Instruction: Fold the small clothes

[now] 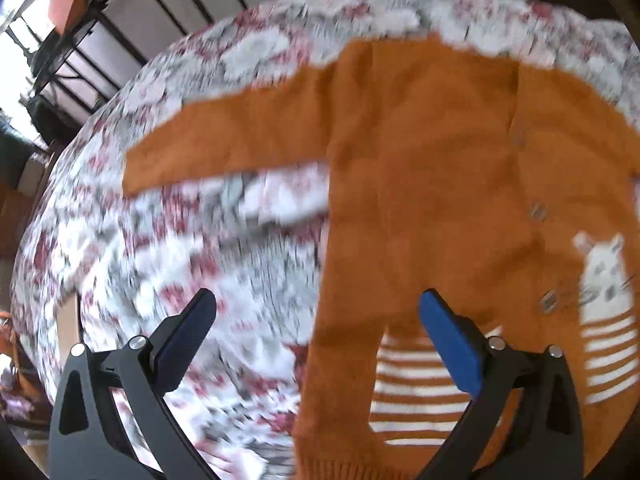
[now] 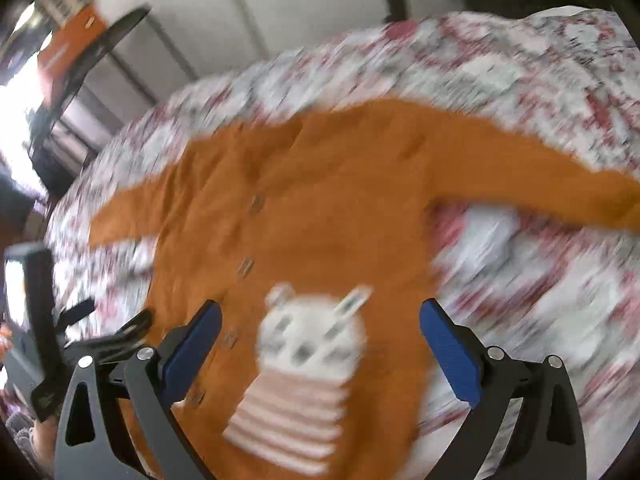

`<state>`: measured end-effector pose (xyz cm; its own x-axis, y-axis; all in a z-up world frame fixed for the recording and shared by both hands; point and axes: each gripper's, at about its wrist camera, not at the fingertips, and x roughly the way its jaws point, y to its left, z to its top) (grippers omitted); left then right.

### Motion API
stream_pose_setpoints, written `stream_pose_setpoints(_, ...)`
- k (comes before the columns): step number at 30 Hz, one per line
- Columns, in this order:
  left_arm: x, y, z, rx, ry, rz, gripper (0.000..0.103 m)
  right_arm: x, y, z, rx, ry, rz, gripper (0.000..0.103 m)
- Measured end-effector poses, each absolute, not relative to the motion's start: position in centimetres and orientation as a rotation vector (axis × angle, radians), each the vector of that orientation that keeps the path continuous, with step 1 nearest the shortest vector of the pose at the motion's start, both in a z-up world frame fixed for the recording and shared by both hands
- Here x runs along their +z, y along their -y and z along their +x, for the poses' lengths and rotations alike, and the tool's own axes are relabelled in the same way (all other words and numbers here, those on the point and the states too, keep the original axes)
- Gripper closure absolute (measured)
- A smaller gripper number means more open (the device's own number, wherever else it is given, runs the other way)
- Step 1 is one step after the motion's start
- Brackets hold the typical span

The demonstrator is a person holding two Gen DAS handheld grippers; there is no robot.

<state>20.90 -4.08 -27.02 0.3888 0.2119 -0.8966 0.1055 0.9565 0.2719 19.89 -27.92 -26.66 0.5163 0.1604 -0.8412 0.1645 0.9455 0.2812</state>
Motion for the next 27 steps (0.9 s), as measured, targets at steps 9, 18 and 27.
stream_pose_setpoints(9,-26.0,8.7,25.4,0.03,-1.16,0.271,0.005,-28.0,48.7,17.1,-0.396,-0.882,0.864,0.035)
stream_pose_setpoints(18,-28.8,21.2,26.4,-0.203,-1.163,0.357,0.005,-30.8,53.6,15.8,-0.557,-0.887,0.825,0.037)
stream_pose_setpoints(27,-31.6,22.9,25.5,-0.224,-1.203,0.427,0.004,-31.9,55.4,16.3,-0.567,-0.853,0.772,0.04)
